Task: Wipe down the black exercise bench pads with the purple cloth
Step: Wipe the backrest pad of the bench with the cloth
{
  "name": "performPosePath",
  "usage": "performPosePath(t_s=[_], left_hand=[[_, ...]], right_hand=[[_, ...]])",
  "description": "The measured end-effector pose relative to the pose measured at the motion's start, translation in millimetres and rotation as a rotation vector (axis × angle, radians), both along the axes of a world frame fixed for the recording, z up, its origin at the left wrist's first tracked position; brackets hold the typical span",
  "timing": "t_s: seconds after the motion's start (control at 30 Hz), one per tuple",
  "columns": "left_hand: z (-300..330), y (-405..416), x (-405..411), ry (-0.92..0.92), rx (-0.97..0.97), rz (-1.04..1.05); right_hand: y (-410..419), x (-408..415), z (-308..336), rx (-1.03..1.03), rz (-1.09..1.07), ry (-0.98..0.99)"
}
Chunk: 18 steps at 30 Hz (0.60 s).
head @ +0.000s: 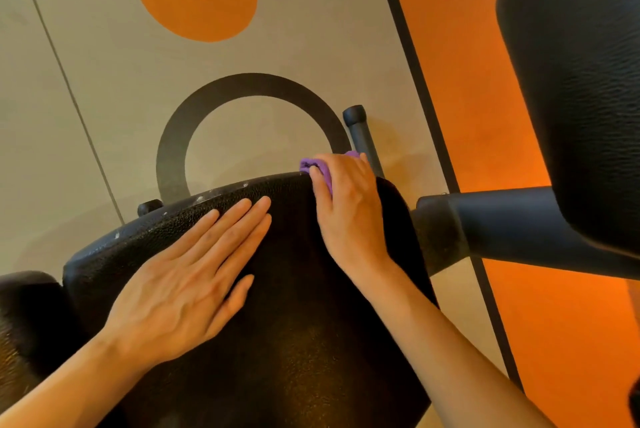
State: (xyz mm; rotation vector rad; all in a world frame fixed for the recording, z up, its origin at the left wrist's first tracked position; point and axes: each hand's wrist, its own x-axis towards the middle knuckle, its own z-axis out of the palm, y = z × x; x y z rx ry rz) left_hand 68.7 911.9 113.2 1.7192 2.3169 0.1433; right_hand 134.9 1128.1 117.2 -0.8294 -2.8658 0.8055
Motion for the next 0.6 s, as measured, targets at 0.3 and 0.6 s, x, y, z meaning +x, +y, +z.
performPosePath(t_s=[0.3, 0.6], left_hand=[[-1.5, 0.4, -1.9, -0.037, 0.011, 0.012], [-2.3, 0.7, -0.6, -0.049, -0.004, 0.021]], right_hand=[[30.0, 15.1, 4.3, -0.133, -0.420, -0.074], [39.4, 14.3, -2.2, -0.154, -0.053, -0.020]])
